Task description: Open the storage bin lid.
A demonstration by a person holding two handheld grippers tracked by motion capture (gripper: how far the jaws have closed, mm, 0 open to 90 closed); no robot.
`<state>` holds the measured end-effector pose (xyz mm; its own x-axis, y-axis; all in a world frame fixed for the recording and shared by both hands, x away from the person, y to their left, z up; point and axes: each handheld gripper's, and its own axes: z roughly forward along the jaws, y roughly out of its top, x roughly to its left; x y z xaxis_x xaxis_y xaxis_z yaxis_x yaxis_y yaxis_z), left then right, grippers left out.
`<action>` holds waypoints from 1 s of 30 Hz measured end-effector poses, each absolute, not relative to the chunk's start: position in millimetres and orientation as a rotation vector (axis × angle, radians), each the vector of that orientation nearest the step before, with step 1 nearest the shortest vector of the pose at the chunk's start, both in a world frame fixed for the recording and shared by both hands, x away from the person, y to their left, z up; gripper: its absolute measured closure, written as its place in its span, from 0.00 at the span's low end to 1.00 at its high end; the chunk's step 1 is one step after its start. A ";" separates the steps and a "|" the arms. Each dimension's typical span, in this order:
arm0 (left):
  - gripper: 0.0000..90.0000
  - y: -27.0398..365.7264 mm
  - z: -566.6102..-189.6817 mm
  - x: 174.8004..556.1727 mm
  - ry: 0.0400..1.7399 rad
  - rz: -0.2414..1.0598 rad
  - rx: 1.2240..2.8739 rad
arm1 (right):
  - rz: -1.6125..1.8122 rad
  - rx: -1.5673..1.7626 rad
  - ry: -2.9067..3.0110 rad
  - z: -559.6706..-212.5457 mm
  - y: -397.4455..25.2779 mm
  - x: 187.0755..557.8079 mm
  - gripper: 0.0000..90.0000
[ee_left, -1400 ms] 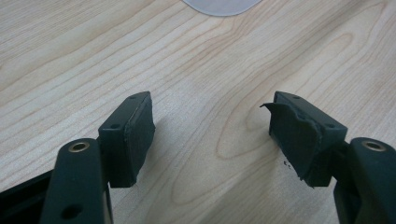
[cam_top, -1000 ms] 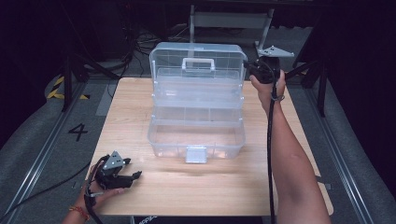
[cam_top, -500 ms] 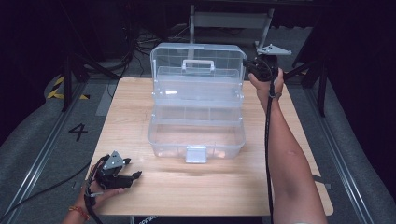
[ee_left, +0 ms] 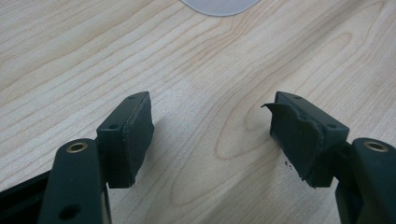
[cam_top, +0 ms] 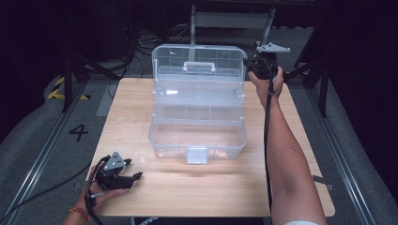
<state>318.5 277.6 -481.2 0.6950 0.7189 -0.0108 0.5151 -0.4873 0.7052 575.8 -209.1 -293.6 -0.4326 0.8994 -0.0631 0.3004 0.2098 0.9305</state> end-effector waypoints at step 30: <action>0.33 277.4 -481.0 318.5 0.935 0.360 2.205 | 1.173 1.139 1.881 -302.4 -206.5 601.6 0.91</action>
<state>318.5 277.4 -481.0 0.7000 0.7139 -0.0176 0.5183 -0.4909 0.7003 601.6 -206.5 -302.4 -0.4215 0.9041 -0.0701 0.3352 0.2271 0.9144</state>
